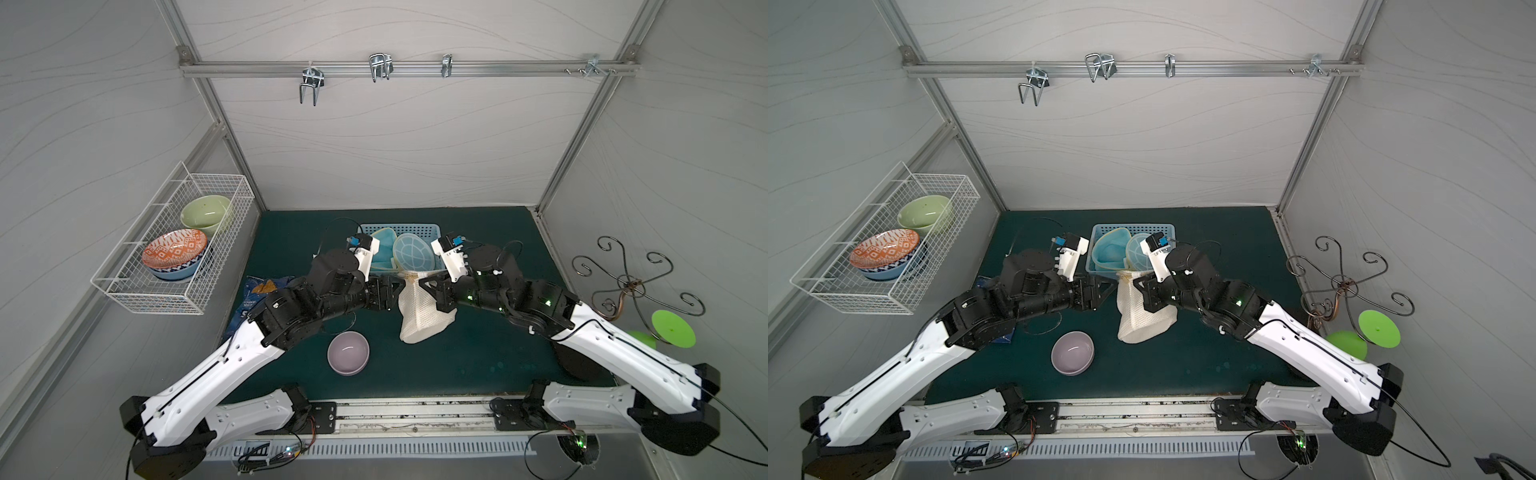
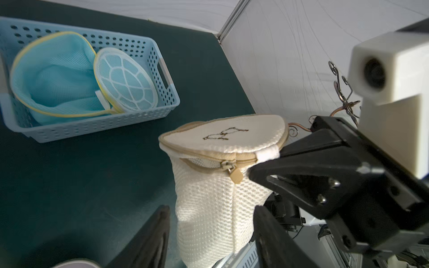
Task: Turn the laundry bag inside out
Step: Zip the zipper on the laundry bag.
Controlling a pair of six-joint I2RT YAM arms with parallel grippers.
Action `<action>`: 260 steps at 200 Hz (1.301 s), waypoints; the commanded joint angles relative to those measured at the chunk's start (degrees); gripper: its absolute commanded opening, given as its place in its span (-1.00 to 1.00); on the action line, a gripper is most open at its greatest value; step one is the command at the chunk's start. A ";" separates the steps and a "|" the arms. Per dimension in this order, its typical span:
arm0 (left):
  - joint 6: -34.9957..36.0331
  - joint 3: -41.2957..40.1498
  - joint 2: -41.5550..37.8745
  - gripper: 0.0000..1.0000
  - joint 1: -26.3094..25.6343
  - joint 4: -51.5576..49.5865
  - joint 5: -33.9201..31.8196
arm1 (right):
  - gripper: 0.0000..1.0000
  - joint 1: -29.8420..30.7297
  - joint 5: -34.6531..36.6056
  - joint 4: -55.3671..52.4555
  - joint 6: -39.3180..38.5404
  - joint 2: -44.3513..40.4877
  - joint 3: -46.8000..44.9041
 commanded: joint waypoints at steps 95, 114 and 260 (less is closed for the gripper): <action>-8.34 -4.53 0.05 0.01 3.16 17.79 8.47 | -1.00 2.93 3.27 1.13 0.32 3.20 3.24; -8.36 -4.65 0.27 -0.01 3.14 17.36 8.15 | -1.00 3.13 3.57 1.50 0.72 3.01 3.06; -5.19 -6.37 -1.40 -0.55 3.60 14.80 5.15 | -1.00 3.22 0.70 4.08 2.30 2.64 1.26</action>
